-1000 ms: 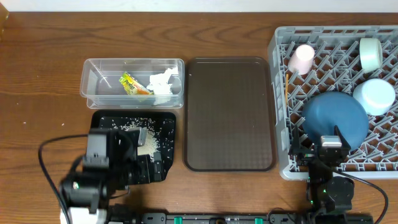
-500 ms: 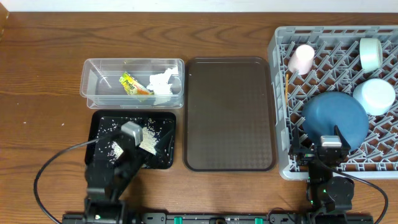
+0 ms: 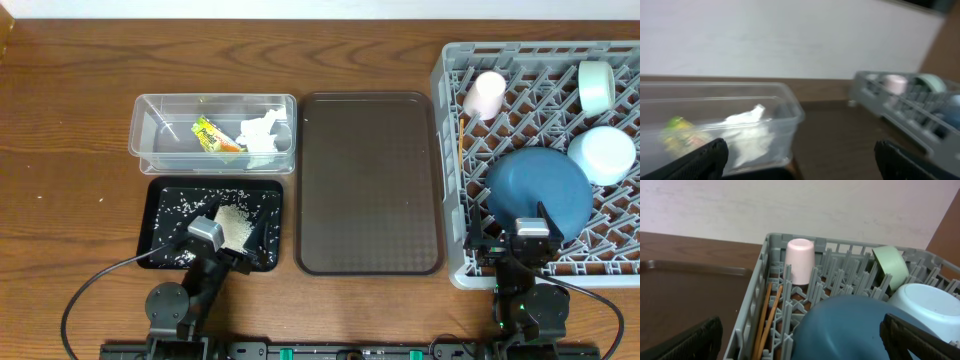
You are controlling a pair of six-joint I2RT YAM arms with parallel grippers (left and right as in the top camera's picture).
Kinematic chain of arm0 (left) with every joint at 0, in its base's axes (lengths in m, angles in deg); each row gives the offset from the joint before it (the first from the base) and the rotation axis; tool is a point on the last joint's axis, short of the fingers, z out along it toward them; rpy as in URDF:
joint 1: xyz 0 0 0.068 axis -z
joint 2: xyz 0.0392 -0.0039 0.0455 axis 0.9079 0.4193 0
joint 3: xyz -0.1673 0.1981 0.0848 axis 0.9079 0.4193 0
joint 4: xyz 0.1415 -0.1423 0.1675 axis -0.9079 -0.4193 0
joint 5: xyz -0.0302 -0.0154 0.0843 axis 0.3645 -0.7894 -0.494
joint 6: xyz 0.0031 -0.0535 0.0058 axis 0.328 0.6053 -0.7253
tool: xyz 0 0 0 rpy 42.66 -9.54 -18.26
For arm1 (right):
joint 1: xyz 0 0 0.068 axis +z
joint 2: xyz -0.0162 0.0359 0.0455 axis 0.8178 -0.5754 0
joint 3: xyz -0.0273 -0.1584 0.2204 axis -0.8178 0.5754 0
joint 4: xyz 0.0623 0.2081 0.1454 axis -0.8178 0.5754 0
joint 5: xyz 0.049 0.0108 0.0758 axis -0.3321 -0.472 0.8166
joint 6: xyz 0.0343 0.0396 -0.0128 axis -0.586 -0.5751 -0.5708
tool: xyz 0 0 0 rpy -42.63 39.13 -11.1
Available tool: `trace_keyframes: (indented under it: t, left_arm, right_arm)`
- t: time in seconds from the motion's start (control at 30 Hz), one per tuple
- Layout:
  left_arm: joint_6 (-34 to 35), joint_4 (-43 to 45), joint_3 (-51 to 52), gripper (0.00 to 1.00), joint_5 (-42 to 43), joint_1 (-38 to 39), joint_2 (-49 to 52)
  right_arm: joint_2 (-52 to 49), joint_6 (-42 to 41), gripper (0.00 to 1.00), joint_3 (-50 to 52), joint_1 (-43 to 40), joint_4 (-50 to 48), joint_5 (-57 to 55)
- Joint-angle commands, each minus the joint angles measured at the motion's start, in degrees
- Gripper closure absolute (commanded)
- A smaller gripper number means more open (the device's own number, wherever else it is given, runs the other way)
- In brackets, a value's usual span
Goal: Sort waste into correct bins and load items into the dishwasher rack
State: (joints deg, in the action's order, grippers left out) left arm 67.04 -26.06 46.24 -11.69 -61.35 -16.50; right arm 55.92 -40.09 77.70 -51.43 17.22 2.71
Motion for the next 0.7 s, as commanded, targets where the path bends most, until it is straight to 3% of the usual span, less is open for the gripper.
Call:
trace_keyframes:
  t: [0.0,0.1,0.2,0.67]
  left_arm:
    - [-2.6,-3.1,0.1,0.04,-10.8,-0.1,-1.9]
    - [-2.6,-9.6,0.1,0.04,-16.7,-0.6,-2.2]
    - [-2.6,-10.4,0.2,0.04,-19.6,-1.5,-2.2]
    - [-5.8,-10.5,0.2,0.04,-19.9,-4.4,-2.2]
  right_arm:
    - [0.4,0.6,0.01,0.1,-0.4,0.3,0.1]
    - [0.4,0.6,0.01,0.1,-0.4,0.3,0.1]
    - [0.4,0.6,0.01,0.1,-0.4,0.3,0.1]
    - [0.4,0.6,0.01,0.1,-0.4,0.3,0.1]
